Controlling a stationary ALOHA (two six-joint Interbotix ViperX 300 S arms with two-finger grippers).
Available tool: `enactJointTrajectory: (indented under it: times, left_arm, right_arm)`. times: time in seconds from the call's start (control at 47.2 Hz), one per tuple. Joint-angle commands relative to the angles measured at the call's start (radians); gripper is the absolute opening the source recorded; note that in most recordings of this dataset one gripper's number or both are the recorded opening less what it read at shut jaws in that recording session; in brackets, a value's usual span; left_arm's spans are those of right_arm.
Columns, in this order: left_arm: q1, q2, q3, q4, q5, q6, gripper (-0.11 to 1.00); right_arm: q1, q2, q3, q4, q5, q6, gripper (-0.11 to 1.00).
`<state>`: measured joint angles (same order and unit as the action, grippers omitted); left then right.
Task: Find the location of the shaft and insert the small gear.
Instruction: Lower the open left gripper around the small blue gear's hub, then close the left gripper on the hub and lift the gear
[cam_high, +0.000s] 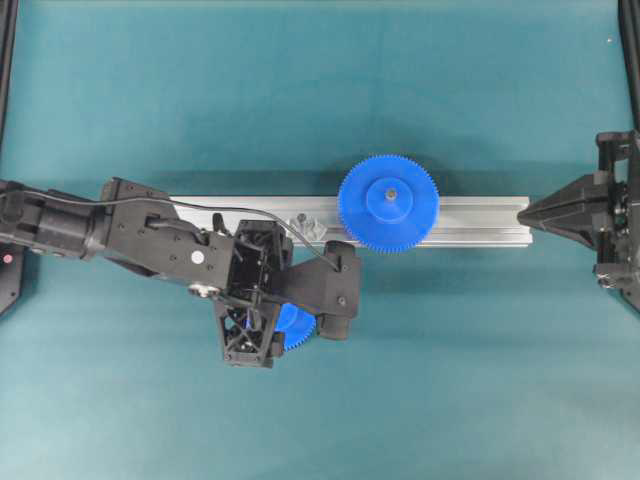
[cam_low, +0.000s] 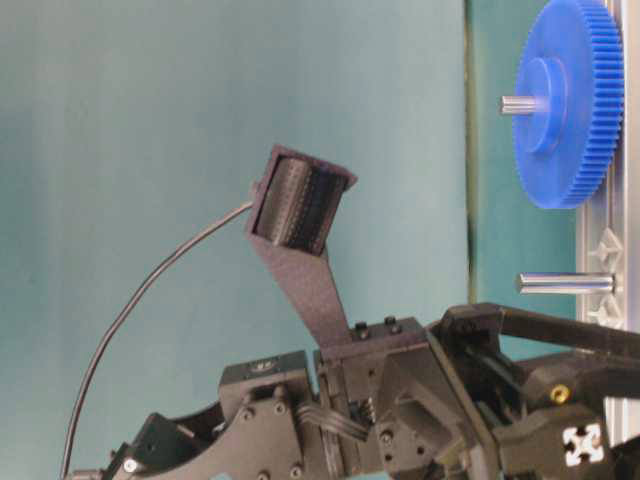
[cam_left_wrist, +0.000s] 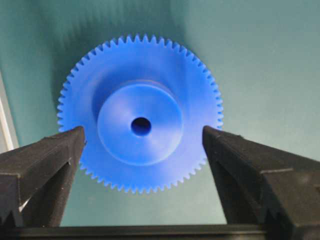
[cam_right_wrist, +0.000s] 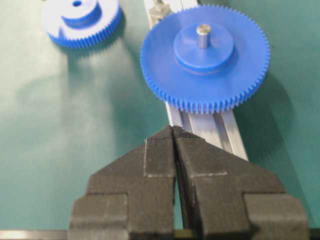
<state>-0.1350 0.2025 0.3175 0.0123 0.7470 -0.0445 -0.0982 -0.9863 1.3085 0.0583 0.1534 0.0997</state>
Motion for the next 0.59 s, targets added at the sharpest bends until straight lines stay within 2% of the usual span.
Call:
enactJointTrajectory:
  times: [0.0, 0.572]
  left_arm:
    - [-0.003, -0.012, -0.031, 0.003, -0.006, -0.003, 0.94]
    - [-0.002, 0.025, -0.032, 0.003, -0.005, -0.031, 0.94]
  right_arm:
    - [-0.003, 0.002, -0.009, 0.002, -0.003, 0.009, 0.03]
    - [-0.003, 0.000, -0.008, 0.002, -0.003, 0.011, 0.03]
